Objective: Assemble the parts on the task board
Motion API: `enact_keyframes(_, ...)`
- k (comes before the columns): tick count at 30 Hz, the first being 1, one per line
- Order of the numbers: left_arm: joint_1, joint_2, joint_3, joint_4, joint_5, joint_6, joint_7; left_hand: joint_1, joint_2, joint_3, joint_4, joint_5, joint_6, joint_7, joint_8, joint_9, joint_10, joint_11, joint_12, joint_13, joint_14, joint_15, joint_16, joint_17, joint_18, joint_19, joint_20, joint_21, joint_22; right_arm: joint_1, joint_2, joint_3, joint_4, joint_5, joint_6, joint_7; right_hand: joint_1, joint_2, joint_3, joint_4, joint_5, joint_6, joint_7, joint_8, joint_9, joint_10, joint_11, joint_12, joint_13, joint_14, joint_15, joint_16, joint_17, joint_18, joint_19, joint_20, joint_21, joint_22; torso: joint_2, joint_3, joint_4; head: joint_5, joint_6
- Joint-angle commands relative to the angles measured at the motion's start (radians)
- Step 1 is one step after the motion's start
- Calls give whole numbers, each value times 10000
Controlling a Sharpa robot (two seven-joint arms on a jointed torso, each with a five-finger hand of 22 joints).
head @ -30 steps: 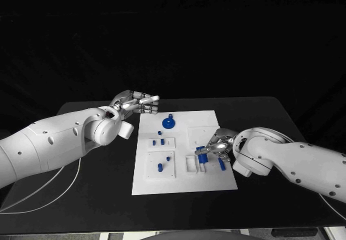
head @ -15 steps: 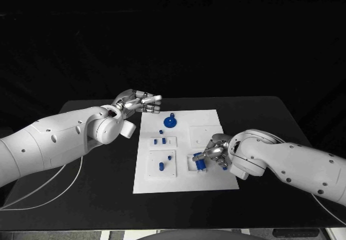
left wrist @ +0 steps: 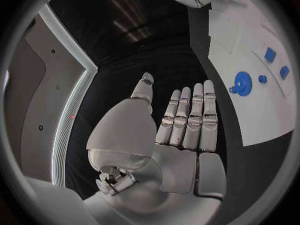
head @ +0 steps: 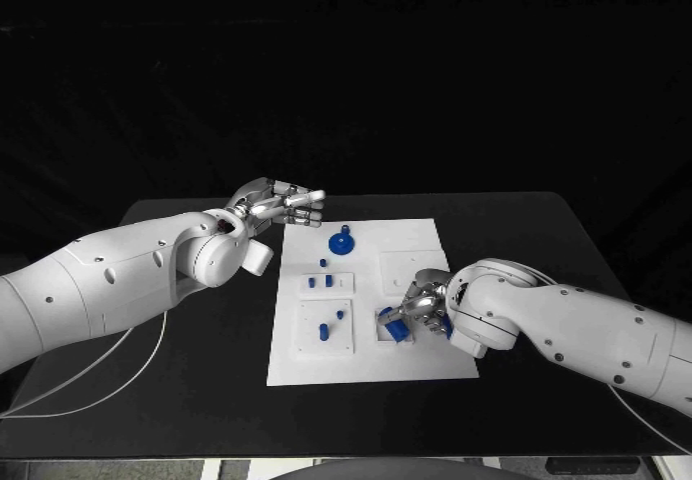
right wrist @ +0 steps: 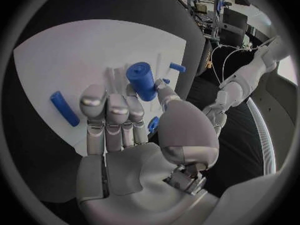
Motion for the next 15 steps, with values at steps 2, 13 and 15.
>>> enact_keyframes(2,6,18,7,11,-35,172,17,-11,-84,11,56,-33,-63,14,52,13,-47,2,23,6,-55,33,0,5,41,50,40,34,-11,-20,123,-36,-164,-159,600,-321,-19,242,223,-67,-368,153,-98,47,-35,2,-13,-18,-20,-29,-82,-63,-39,-158,539,-21,-13,952,2,-3,-13,39,-17)
enact_keyframes(13,7,12,5,12,-48,231,-53,-43,-92,21,119,-47,-69,15,52,13,-52,3,23,6,-77,38,2,5,46,41,46,35,-25,-20,356,-154,-332,-232,672,-312,-341,217,254,340,-676,168,-87,52,-55,17,-2,-39,-39,-12,-71,-74,-15,-159,548,-10,-29,957,6,10,-7,82,-43)
enact_keyframes(15,7,10,5,11,-55,236,-65,-40,-88,24,137,-46,-68,15,53,13,-55,6,23,6,-87,41,3,6,48,37,51,36,-31,-20,380,-160,-328,-264,632,-307,-499,258,322,494,-881,172,-85,52,-53,21,0,-38,-39,-9,-68,-66,-1,-159,550,-7,-22,959,6,7,-11,85,-50)
